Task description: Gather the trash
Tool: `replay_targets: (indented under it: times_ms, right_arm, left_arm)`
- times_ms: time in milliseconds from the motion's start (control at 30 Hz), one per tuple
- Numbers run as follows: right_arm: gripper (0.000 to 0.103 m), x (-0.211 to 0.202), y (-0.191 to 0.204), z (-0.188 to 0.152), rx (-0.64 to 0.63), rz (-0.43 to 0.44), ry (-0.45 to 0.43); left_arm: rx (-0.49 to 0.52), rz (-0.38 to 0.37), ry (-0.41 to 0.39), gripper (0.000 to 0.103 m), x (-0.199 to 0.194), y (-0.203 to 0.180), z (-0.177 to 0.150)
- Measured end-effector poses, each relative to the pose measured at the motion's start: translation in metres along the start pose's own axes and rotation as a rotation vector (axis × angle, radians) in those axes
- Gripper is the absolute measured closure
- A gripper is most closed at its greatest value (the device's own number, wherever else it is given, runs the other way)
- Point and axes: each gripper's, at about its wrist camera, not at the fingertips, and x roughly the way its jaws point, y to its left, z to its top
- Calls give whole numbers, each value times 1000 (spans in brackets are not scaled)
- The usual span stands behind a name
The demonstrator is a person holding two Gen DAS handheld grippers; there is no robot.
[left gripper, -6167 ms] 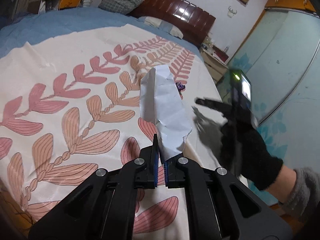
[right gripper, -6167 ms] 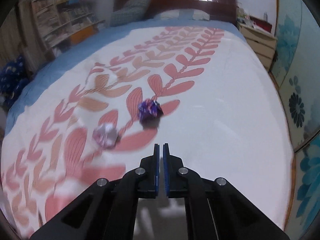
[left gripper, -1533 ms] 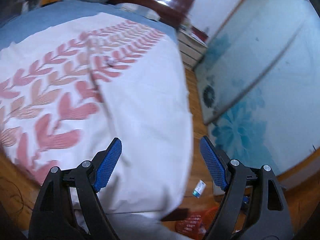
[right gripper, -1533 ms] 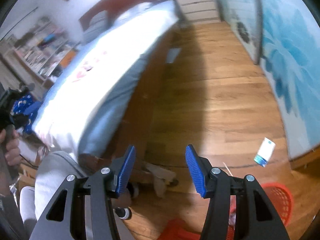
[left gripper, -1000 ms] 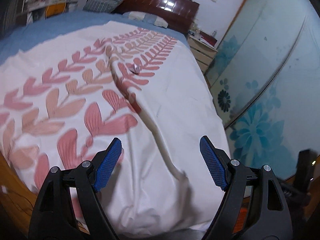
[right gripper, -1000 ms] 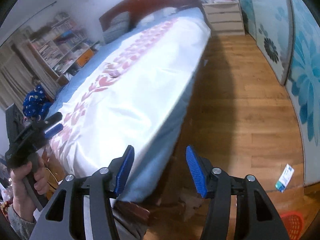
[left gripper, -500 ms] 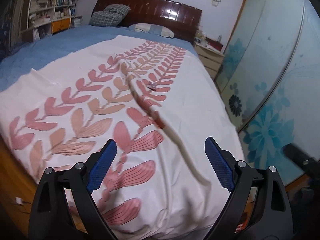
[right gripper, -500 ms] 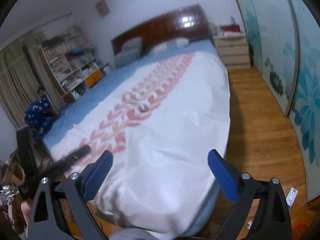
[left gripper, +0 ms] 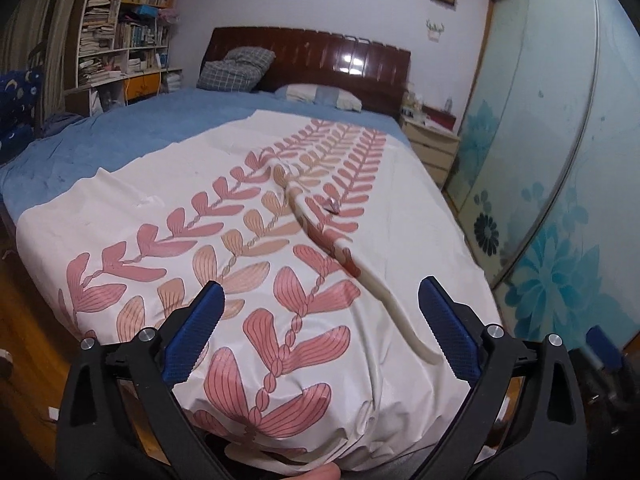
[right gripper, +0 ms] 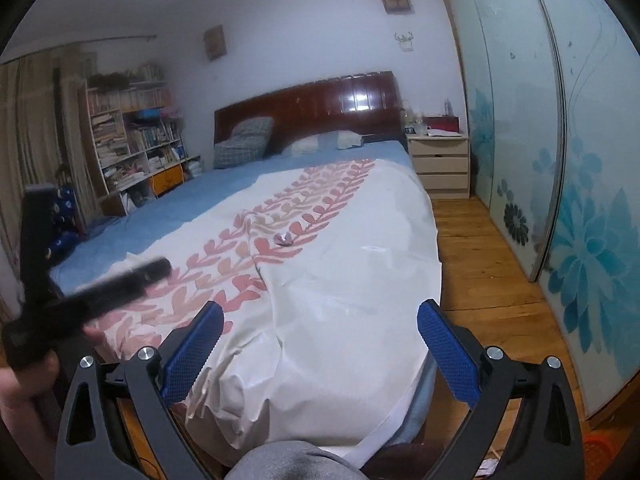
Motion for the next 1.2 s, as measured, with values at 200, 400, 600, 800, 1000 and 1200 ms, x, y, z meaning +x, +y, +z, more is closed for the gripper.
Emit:
replay_targets:
  times_ms: [200, 400, 600, 800, 1000, 1200]
  right_arm:
    - [7, 3, -1, 0, -13, -10, 4]
    - [7, 6, -3, 1, -18, -5, 9]
    - [7, 9, -4, 3, -6, -7, 25]
    - [7, 15, -4, 3, 0, -8, 38]
    - [7, 15, -4, 4, -1, -9, 39]
    - [7, 21, -3, 4, -3, -11, 50]
  left_arm:
    - [-40, -39, -18, 6, -2, 6, 2]
    - [-33, -29, -14, 6, -2, 3, 0]
    - [-38, -38, -35, 6, -6, 5, -1]
    - [-27, -29, -25, 6, -5, 3, -1]
    - [-18, -31, -24, 6, -6, 0, -1]
    - [-14, -30, -20, 6, -6, -2, -2]
